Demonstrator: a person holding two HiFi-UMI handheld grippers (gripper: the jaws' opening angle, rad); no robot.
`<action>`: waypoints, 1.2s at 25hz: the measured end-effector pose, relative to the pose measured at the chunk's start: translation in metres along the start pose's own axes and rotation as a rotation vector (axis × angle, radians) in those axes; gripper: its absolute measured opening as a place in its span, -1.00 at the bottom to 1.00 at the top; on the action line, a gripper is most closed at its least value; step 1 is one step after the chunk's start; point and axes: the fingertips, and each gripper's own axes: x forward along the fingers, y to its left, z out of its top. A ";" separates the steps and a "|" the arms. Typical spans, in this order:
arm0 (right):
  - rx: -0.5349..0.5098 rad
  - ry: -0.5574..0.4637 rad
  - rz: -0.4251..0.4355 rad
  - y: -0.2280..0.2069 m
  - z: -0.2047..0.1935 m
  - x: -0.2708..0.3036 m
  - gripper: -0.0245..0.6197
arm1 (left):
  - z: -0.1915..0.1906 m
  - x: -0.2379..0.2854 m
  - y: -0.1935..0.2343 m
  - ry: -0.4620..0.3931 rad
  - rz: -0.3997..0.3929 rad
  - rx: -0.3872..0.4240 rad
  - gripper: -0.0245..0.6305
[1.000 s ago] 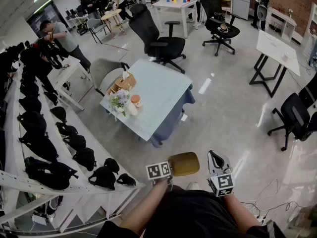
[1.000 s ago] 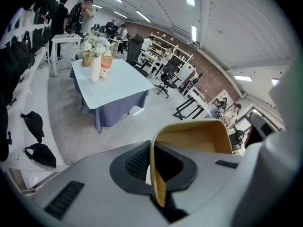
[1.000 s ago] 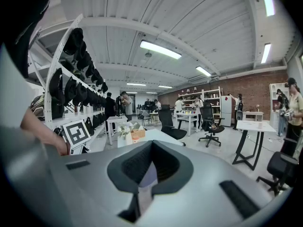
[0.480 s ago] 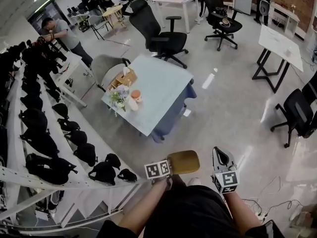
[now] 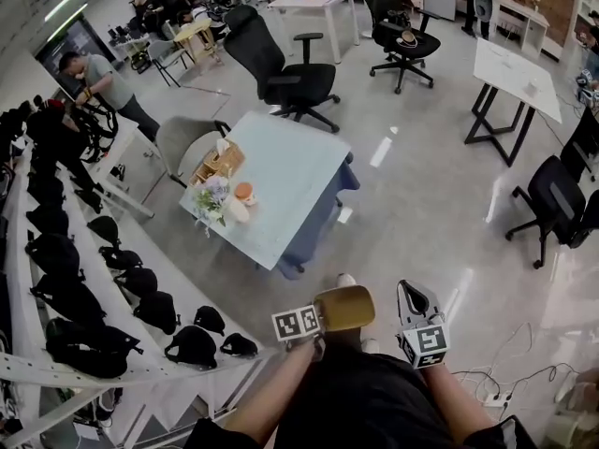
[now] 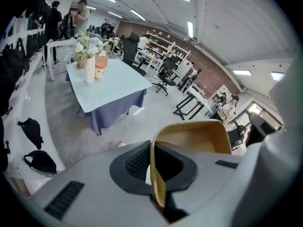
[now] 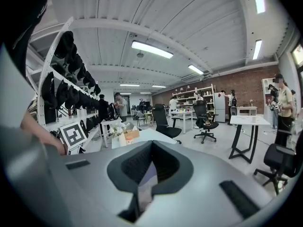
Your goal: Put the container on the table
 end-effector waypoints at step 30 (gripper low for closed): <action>-0.058 0.127 0.024 -0.098 0.092 0.317 -0.93 | 0.271 0.166 0.049 0.046 -0.025 -0.093 -0.89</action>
